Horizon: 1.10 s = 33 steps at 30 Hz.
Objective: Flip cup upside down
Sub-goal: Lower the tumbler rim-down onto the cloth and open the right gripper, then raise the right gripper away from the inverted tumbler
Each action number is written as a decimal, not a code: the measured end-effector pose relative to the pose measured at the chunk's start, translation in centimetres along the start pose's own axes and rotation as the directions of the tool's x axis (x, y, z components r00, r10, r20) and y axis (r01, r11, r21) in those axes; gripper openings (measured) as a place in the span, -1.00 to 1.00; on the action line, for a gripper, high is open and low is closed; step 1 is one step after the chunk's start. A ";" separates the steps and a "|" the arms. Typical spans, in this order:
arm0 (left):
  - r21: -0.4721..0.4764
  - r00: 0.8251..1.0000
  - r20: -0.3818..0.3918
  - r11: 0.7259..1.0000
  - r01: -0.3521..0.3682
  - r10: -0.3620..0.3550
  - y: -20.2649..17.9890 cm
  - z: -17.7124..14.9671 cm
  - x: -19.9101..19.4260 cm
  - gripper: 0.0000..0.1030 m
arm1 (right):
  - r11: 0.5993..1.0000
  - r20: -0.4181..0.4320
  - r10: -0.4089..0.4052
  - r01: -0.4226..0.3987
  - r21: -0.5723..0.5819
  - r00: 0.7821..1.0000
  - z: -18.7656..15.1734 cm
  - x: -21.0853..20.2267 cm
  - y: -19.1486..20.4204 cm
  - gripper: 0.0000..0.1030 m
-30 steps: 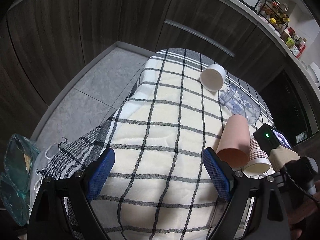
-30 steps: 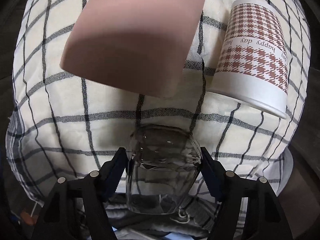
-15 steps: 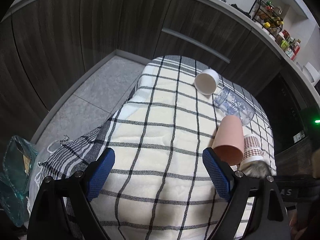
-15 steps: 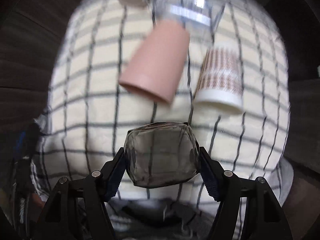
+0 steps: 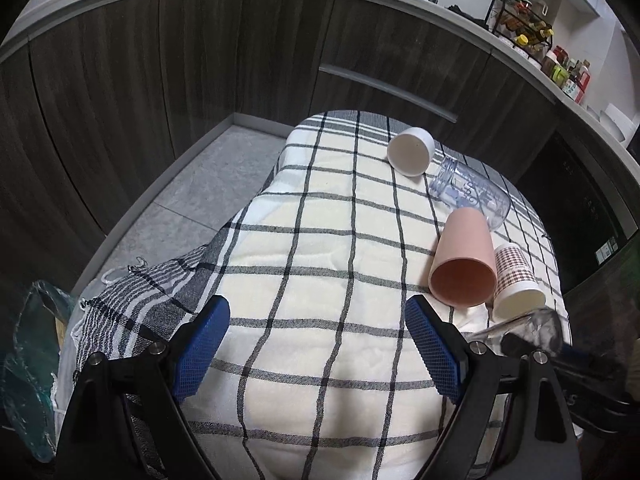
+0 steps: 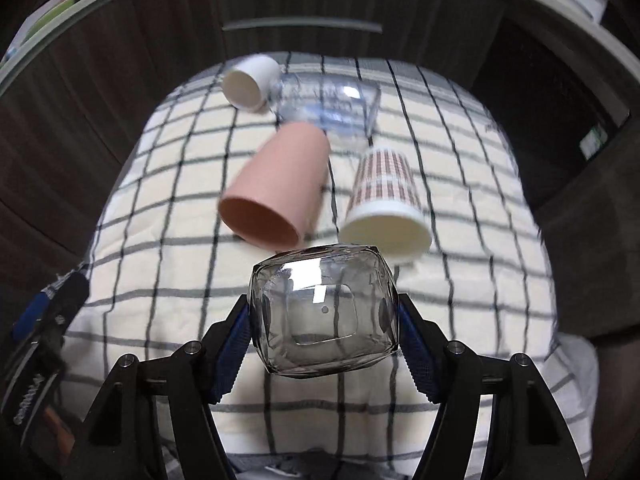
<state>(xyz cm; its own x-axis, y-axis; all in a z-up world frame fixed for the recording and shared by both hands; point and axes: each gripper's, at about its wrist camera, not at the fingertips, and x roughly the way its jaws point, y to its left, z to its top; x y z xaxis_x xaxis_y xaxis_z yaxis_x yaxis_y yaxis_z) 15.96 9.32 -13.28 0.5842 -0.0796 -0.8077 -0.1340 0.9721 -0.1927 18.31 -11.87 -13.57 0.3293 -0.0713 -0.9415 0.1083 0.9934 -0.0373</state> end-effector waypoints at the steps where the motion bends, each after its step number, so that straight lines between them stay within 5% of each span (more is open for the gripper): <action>1: 0.001 1.000 0.005 1.000 -0.001 0.001 0.0 0.0 0.0 0.74 | 1.000 -0.010 0.006 -0.006 0.010 1.000 -0.1 0.4 -0.2 0.33; 13: 0.004 1.000 0.002 1.000 -0.011 0.011 -0.1 -0.2 0.4 0.74 | 1.000 -0.018 0.017 -0.017 -0.001 1.000 -0.3 1.1 -0.1 0.36; 14: 0.008 1.000 0.002 1.000 -0.013 0.013 -0.2 -0.2 0.4 0.74 | 1.000 -0.014 0.018 -0.018 -0.004 1.000 -0.3 1.0 0.0 0.50; 16: 0.013 1.000 0.003 1.000 -0.017 0.017 -0.4 -0.2 0.3 0.74 | 1.000 0.010 0.021 -0.021 -0.007 1.000 -0.3 0.6 0.0 0.68; 25: 0.057 0.999 0.032 0.998 -0.014 0.012 -2.2 -0.1 -2.2 0.75 | 0.998 0.114 0.058 -0.058 -0.004 0.992 -0.8 -3.1 -1.1 0.68; 33: 0.094 0.997 0.073 0.995 -0.015 0.008 -4.4 -0.1 -5.1 0.76 | 0.998 0.266 0.056 -0.061 0.011 0.962 -1.8 -7.7 -3.1 0.69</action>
<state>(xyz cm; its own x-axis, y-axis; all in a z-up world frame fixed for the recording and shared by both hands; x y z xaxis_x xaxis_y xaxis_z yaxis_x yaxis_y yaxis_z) 13.47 5.44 -8.34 0.6403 -0.0552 -0.7661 -0.0671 0.9896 -0.1273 13.75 -14.23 -6.79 0.5726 -0.0366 -0.8190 0.0981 0.9949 0.0242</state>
